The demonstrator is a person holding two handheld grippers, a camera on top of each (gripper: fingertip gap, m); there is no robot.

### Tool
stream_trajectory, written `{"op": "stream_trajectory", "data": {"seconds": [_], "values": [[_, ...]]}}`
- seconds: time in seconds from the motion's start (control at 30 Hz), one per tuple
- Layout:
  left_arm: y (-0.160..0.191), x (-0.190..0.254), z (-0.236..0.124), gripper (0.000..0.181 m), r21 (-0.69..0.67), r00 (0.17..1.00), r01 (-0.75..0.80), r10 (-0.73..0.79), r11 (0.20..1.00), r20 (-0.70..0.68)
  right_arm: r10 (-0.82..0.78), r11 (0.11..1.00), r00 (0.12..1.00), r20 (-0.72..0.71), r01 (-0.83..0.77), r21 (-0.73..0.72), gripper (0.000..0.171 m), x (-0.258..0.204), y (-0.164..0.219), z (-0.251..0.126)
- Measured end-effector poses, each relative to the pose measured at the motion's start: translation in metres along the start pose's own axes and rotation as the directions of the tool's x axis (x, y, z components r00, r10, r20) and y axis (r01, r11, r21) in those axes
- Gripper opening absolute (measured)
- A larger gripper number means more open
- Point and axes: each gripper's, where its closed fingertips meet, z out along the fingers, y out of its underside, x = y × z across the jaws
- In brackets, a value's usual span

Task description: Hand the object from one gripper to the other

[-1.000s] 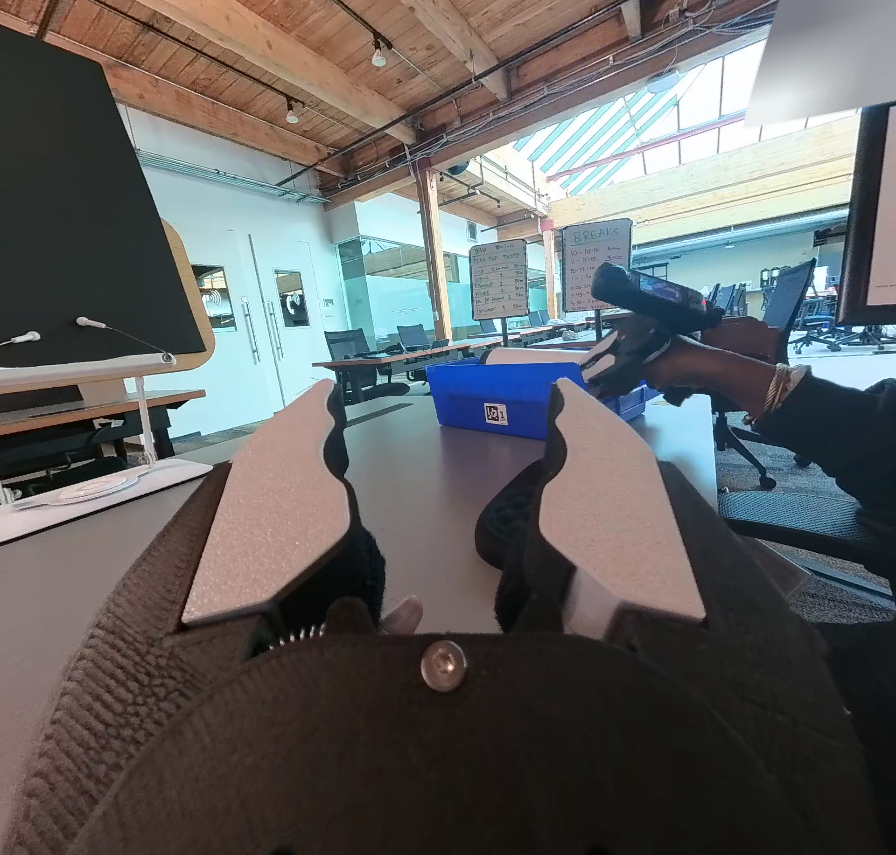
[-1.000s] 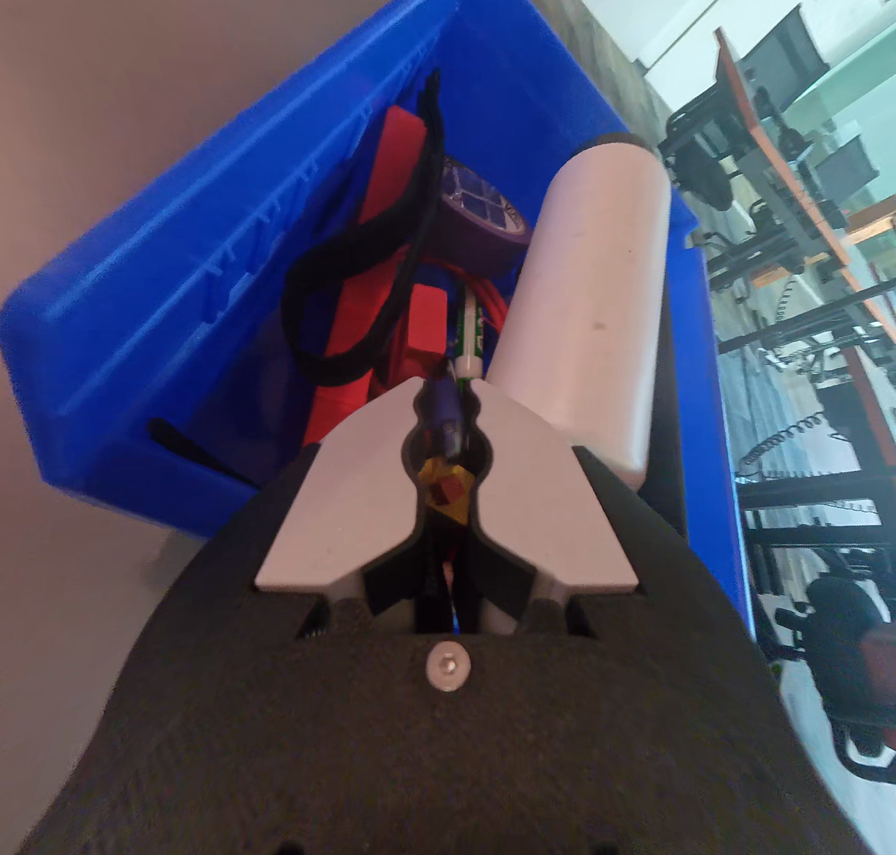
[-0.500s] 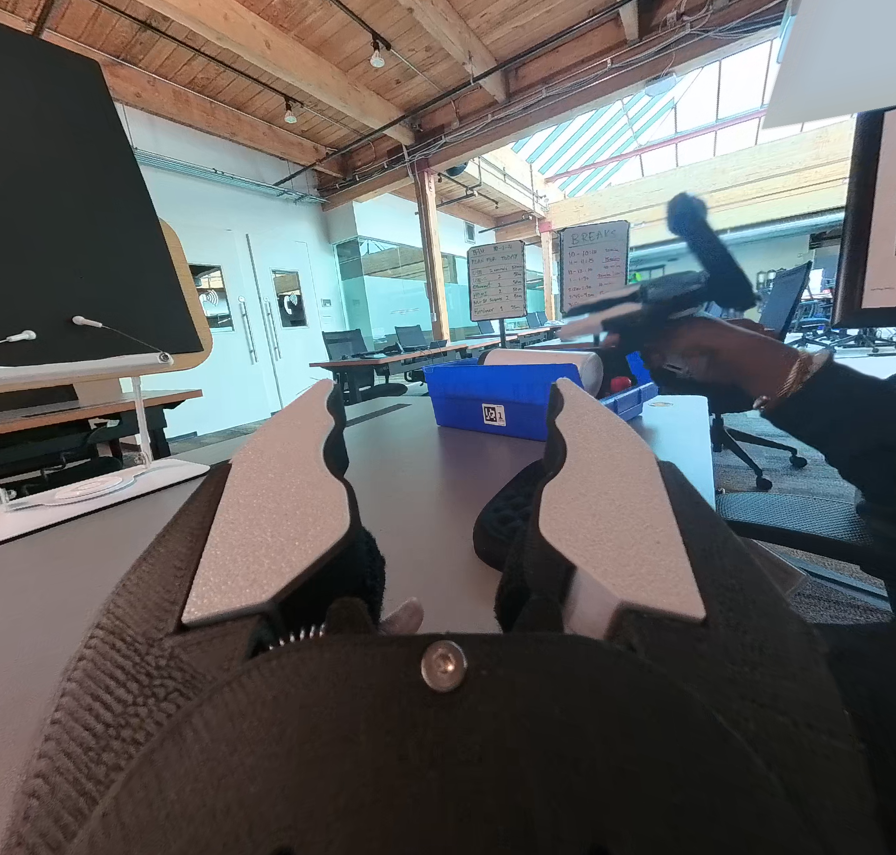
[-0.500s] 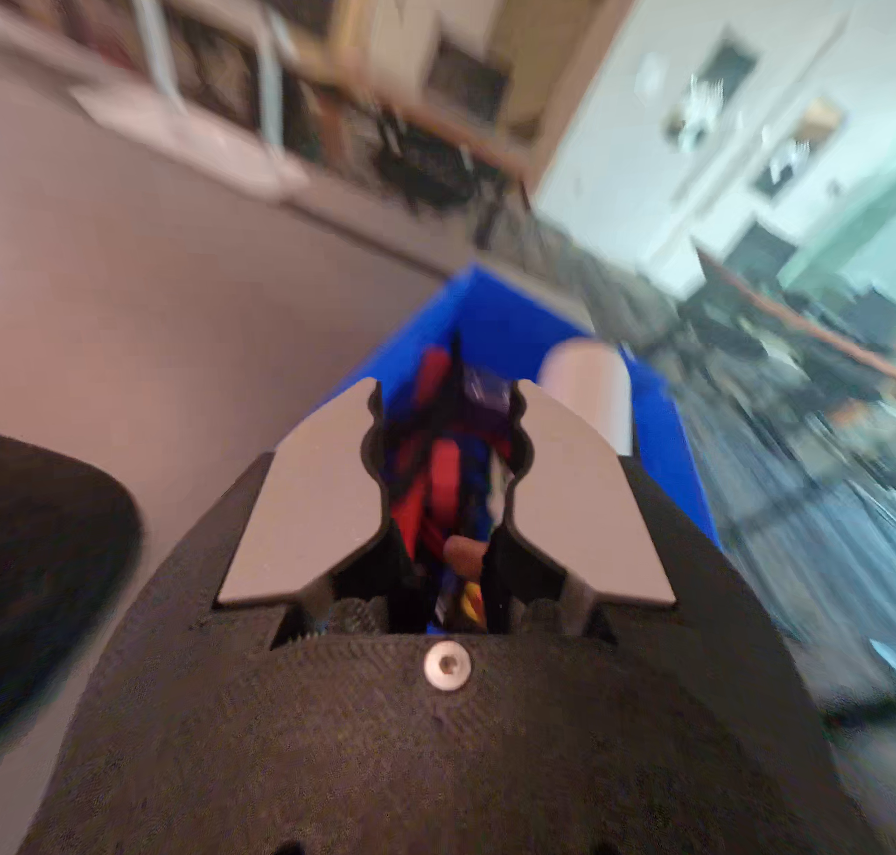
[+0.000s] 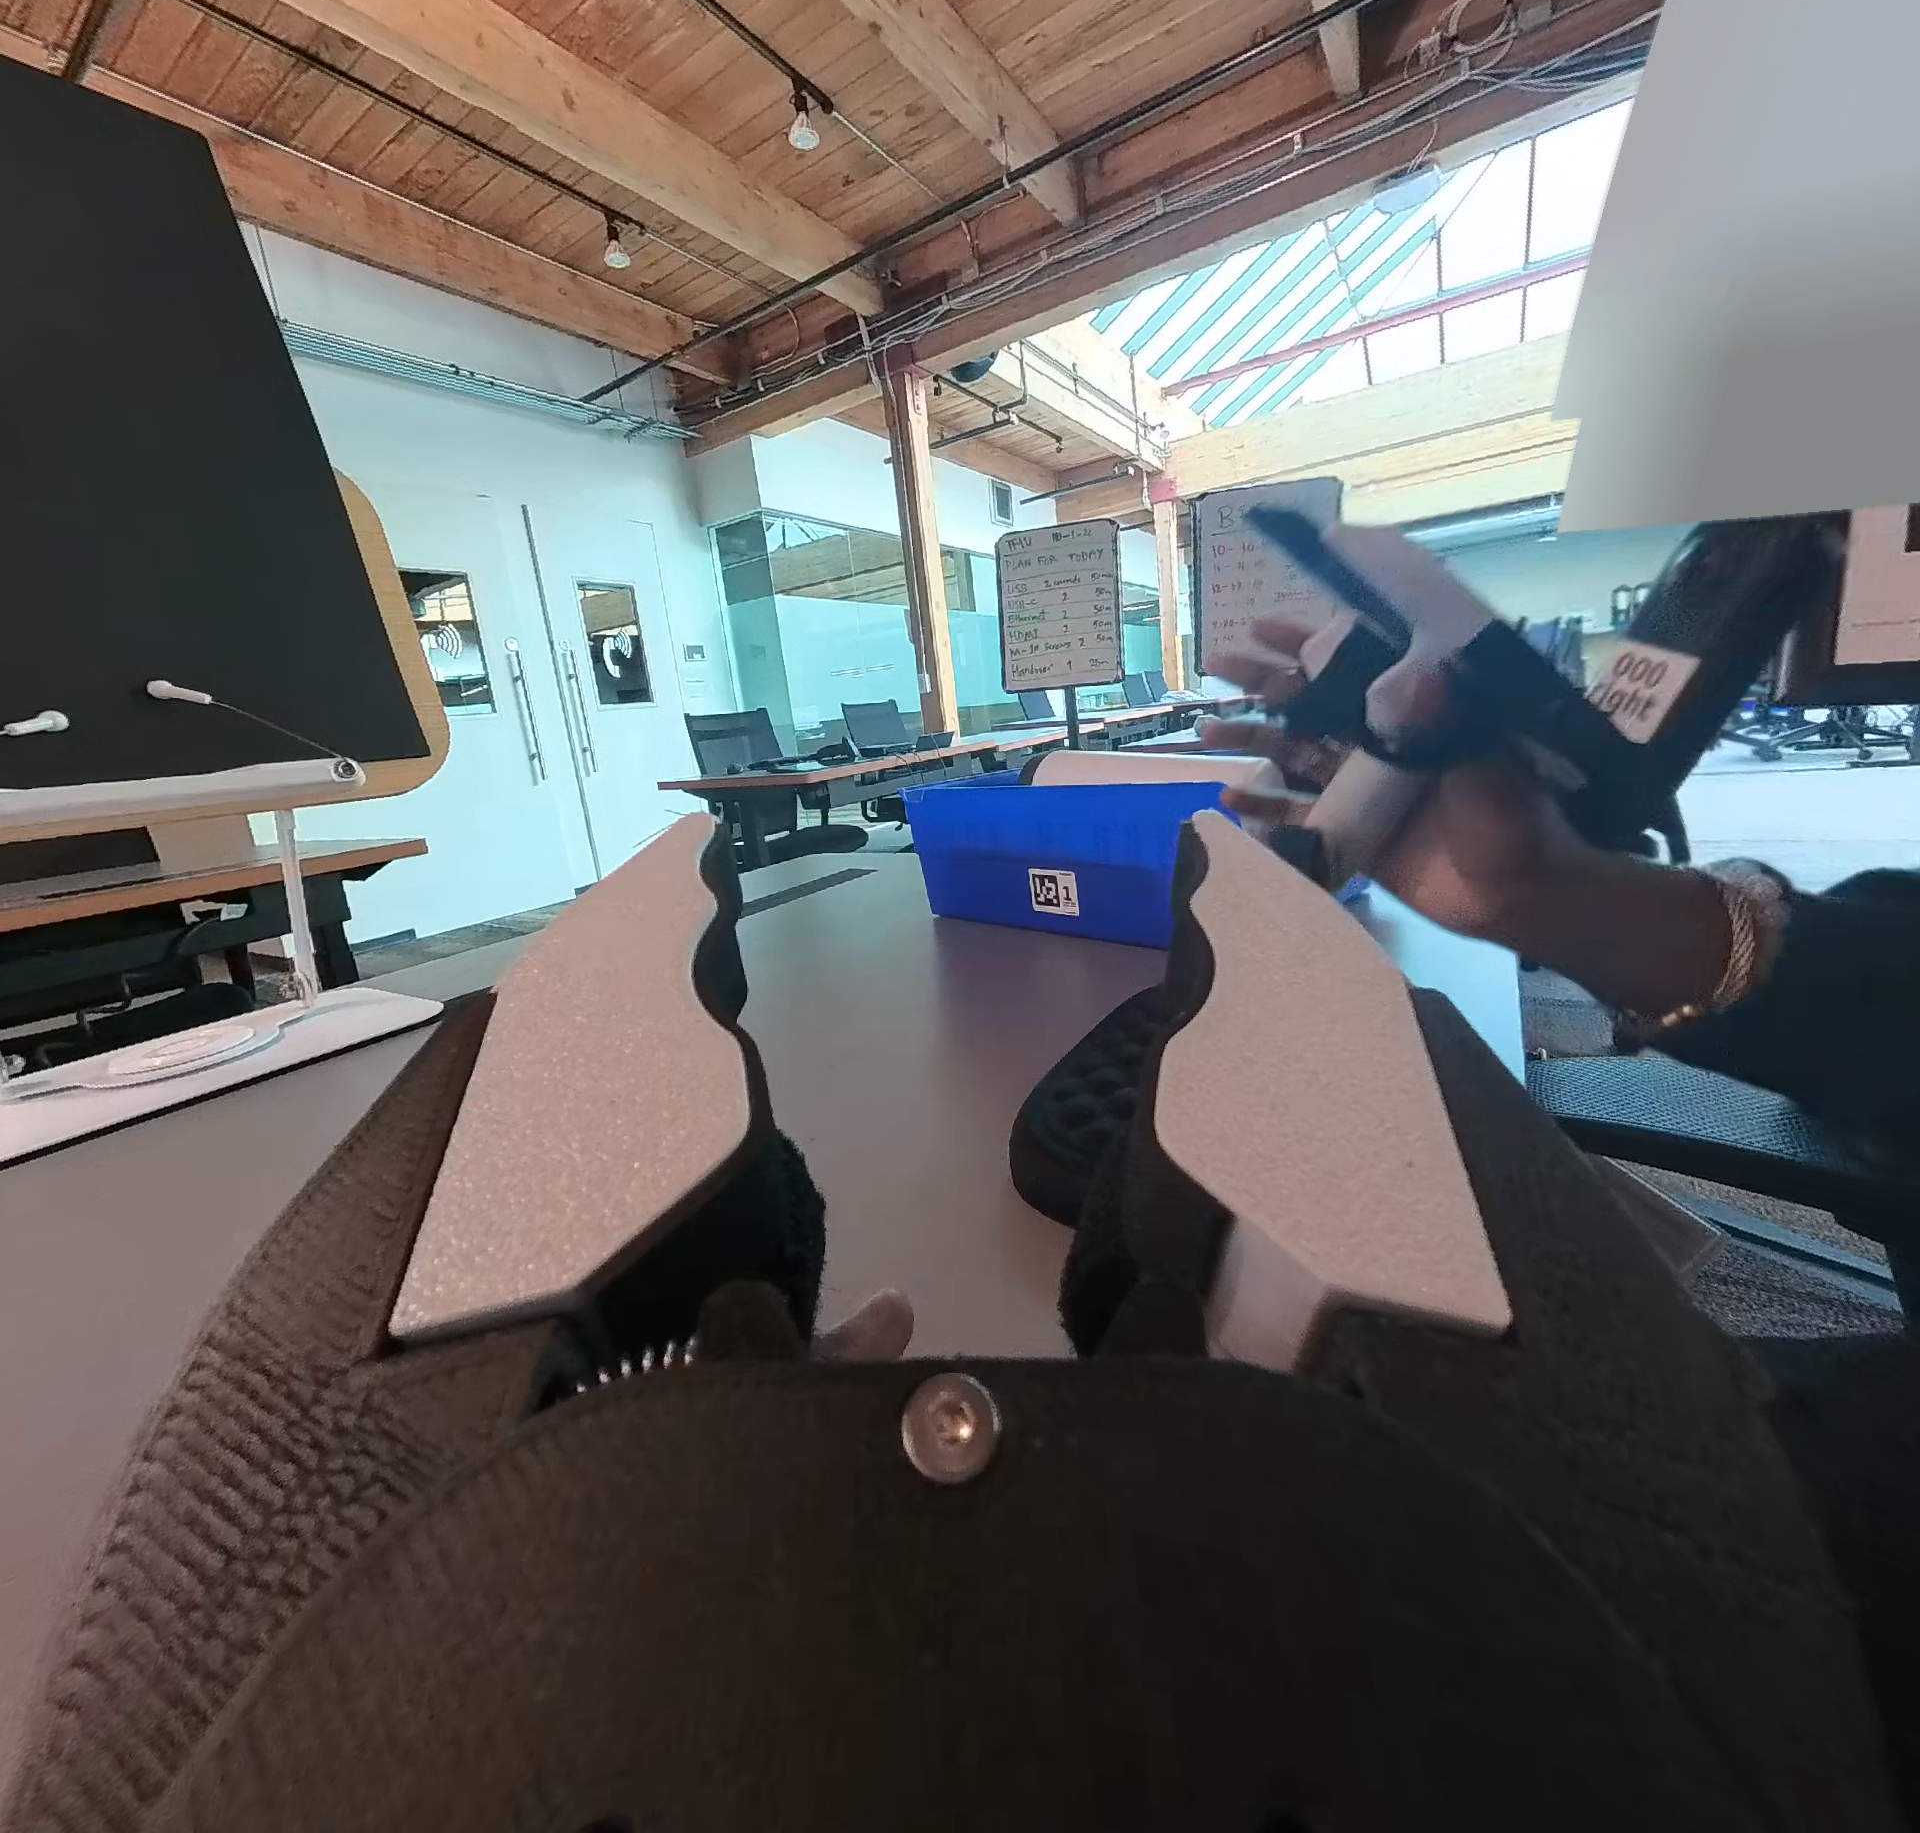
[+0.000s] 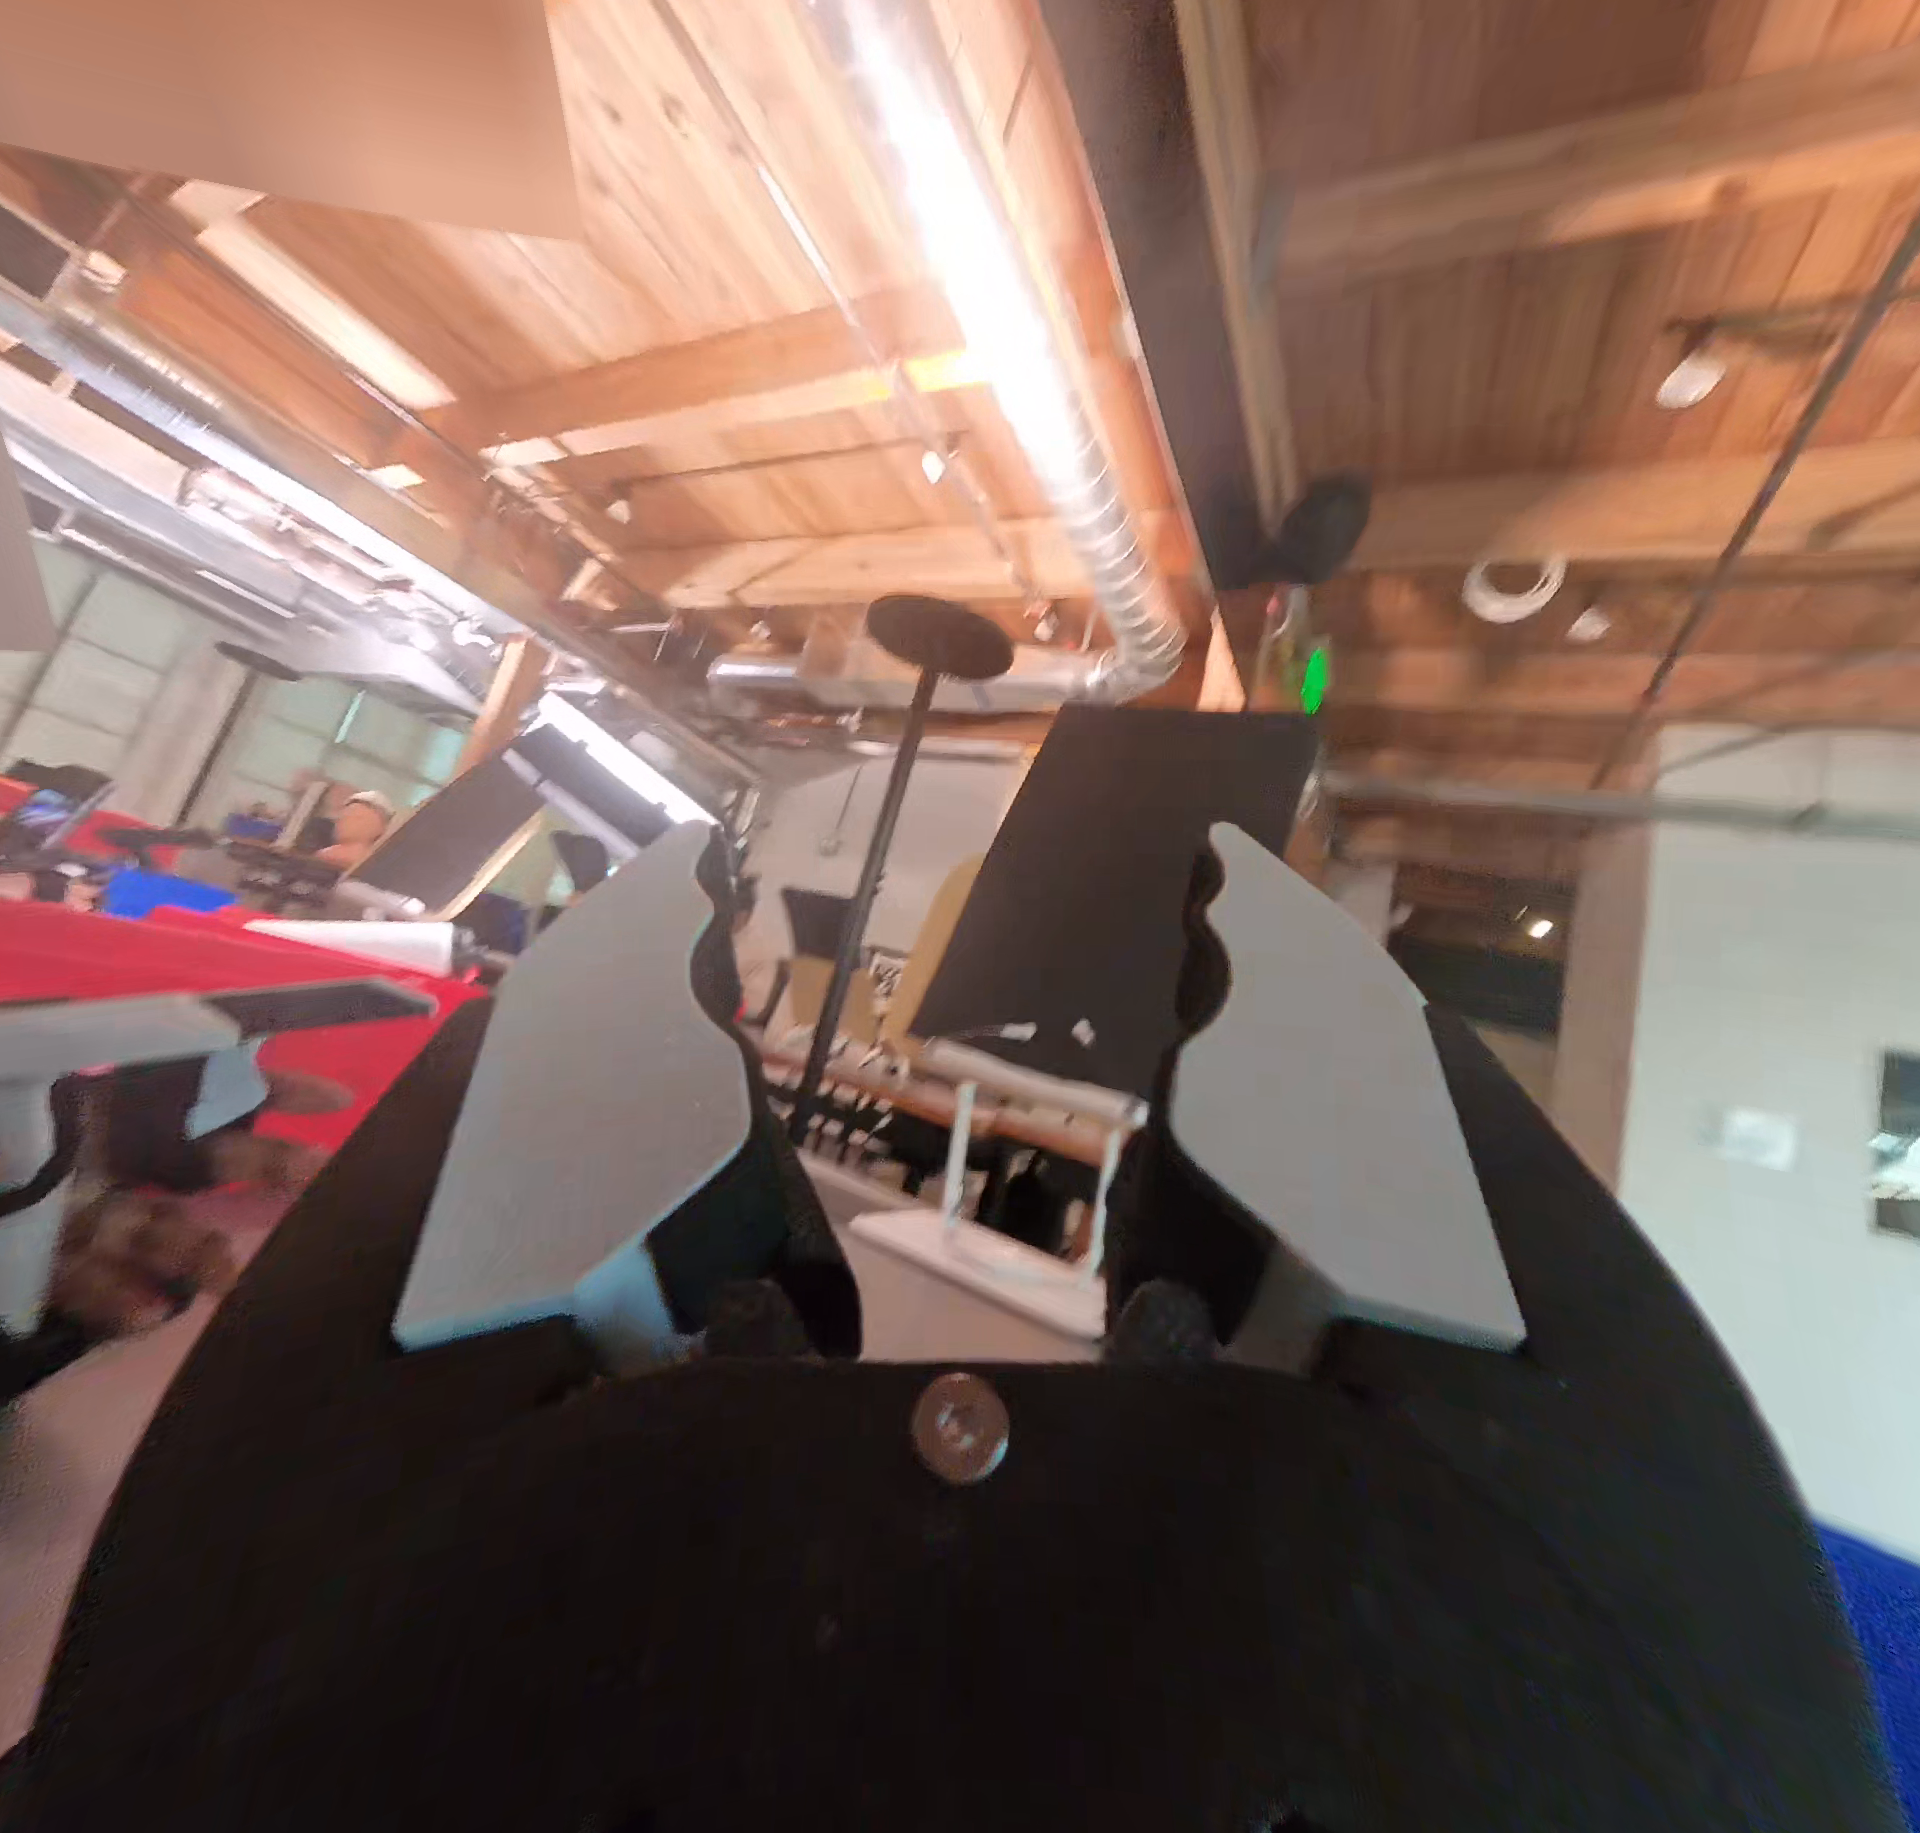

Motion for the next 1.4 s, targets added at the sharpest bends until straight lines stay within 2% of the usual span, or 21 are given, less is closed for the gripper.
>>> {"op": "stream_trajectory", "data": {"seconds": [0.13, 0.17, 0.23, 0.33, 0.4, 0.47, 0.57, 0.67, 0.7, 0.8, 0.87, 1.1, 1.33, 1.4], "values": [[-0.002, 0.005, 0.000, 0.080, 0.004, 0.999, 0.039, -0.039, 0.999, -0.034, 0.126, 0.979, 0.992, 0.024, -0.121, -0.164, 0.089, -0.020, 0.066, -0.006], [-0.004, 0.007, 0.000, 0.079, 0.001, 0.996, 0.072, -0.072, 0.997, -0.052, 0.120, 0.983, 0.992, 0.042, -0.112, -0.148, 0.092, -0.023, 0.067, -0.005], [-0.012, 0.015, 0.000, 0.080, -0.020, 0.982, 0.152, -0.153, 0.988, -0.106, 0.078, 0.989, 0.996, 0.040, -0.072, -0.132, 0.085, -0.023, 0.061, -0.006], [-0.035, 0.022, -0.004, 0.080, -0.106, 0.960, 0.211, -0.226, 0.972, -0.165, 0.023, 0.991, 0.997, 0.080, -0.013, -0.133, 0.083, -0.032, 0.062, -0.007], [-0.051, 0.016, -0.012, 0.080, -0.176, 0.966, 0.174, -0.203, 0.969, -0.159, -0.005, 0.989, 0.995, 0.105, 0.020, -0.144, 0.083, -0.038, 0.064, -0.006], [-0.060, -0.014, -0.026, 0.077, -0.311, 0.992, 0.086, -0.112, 0.946, -0.065, -0.023, 0.989, 0.992, 0.124, 0.041, -0.145, 0.081, -0.042, 0.064, -0.007], [-0.065, -0.089, -0.066, 0.071, -0.593, 0.989, 0.021, 0.070, 0.805, 0.129, -0.033, 0.988, 0.991, 0.132, 0.053, -0.148, 0.079, -0.043, 0.065, -0.007], [-0.061, -0.185, -0.125, 0.068, -0.803, 0.897, 0.156, 0.258, 0.575, 0.359, -0.028, 0.988, 0.991, 0.131, 0.048, -0.150, 0.077, -0.043, 0.066, -0.007], [-0.054, -0.208, -0.146, 0.067, -0.843, 0.871, 0.244, 0.274, 0.480, 0.409, -0.025, 0.988, 0.991, 0.129, 0.044, -0.149, 0.077, -0.042, 0.066, -0.007], [-0.030, -0.265, -0.205, 0.042, -0.861, 0.797, 0.470, 0.327, 0.193, 0.508, -0.021, 0.988, 0.991, 0.133, 0.041, -0.149, 0.073, -0.042, 0.066, -0.007], [-0.014, -0.288, -0.226, 0.035, -0.814, 0.758, 0.574, 0.316, 0.092, 0.571, -0.026, 0.987, 0.990, 0.137, 0.047, -0.151, 0.072, -0.043, 0.066, -0.007], [0.020, -0.324, -0.266, 0.026, -0.702, 0.685, 0.706, 0.344, -0.096, 0.642, -0.045, 0.986, 0.986, 0.160, 0.070, -0.153, 0.070, -0.048, 0.067, -0.007], [0.036, -0.331, -0.281, 0.020, -0.659, 0.659, 0.739, 0.353, -0.139, 0.664, -0.048, 0.985, 0.986, 0.162, 0.073, -0.154, 0.068, -0.048, 0.067, -0.007], [0.039, -0.330, -0.279, 0.009, -0.663, 0.661, 0.738, 0.328, -0.123, 0.675, -0.049, 0.985, 0.985, 0.164, 0.075, -0.153, 0.068, -0.048, 0.067, -0.007]]}}
